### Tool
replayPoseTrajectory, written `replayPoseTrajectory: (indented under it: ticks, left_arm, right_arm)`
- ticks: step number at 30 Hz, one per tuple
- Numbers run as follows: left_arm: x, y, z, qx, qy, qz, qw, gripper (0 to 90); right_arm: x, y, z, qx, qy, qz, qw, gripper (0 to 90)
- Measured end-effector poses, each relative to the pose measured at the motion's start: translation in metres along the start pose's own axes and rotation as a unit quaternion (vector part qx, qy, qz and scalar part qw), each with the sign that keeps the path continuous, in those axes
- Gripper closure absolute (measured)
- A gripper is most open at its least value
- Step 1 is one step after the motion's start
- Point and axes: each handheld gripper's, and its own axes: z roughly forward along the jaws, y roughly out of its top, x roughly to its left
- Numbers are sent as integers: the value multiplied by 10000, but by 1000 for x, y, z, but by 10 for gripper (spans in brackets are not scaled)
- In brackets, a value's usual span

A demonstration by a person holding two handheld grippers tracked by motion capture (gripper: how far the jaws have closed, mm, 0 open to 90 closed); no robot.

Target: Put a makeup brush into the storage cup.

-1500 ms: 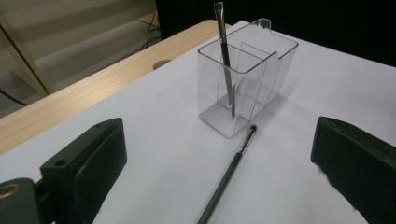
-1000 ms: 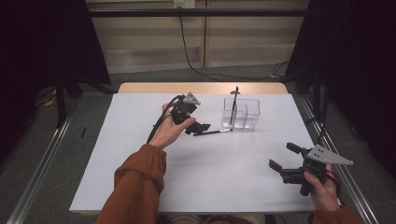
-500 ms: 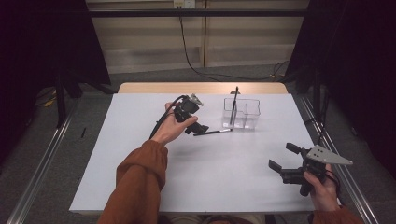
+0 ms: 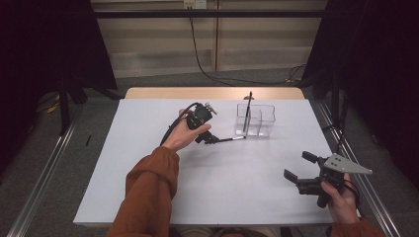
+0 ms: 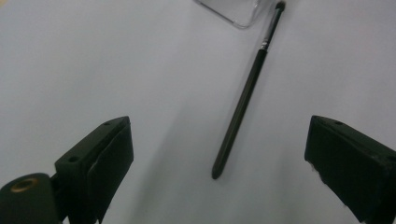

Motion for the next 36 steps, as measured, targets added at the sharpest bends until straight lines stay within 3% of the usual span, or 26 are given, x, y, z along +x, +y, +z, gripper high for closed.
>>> replayPoseTrajectory:
  ticks: [4, 13, 22, 26, 30, 36]
  left_arm:
    - [3, 2, 5, 247, -9, 101, 9996, 80]
    - [2, 6, 13, 530, -82, 179, 9984, 112]
    - [-1, 12, 19, 826, -196, 461, 9953, 358]
    - [0, 12, 21, 879, -299, 489, 9945, 449]
    - [1, 11, 21, 886, -370, 390, 9946, 509]
    - [1, 10, 24, 992, -413, 471, 9931, 577]
  right_arm:
    - [0, 0, 0, -4, 9, -12, 10000, 5]
    - [0, 0, 1, 10, 3, 8, 10000, 6]
    - [1, 0, 1, 17, 6, -2, 10000, 5]
    - [1, -1, 1, 17, 14, -4, 10000, 6]
    - [1, -1, 1, 14, 18, -12, 10000, 6]
    - [1, -1, 1, 18, 18, -24, 10000, 6]
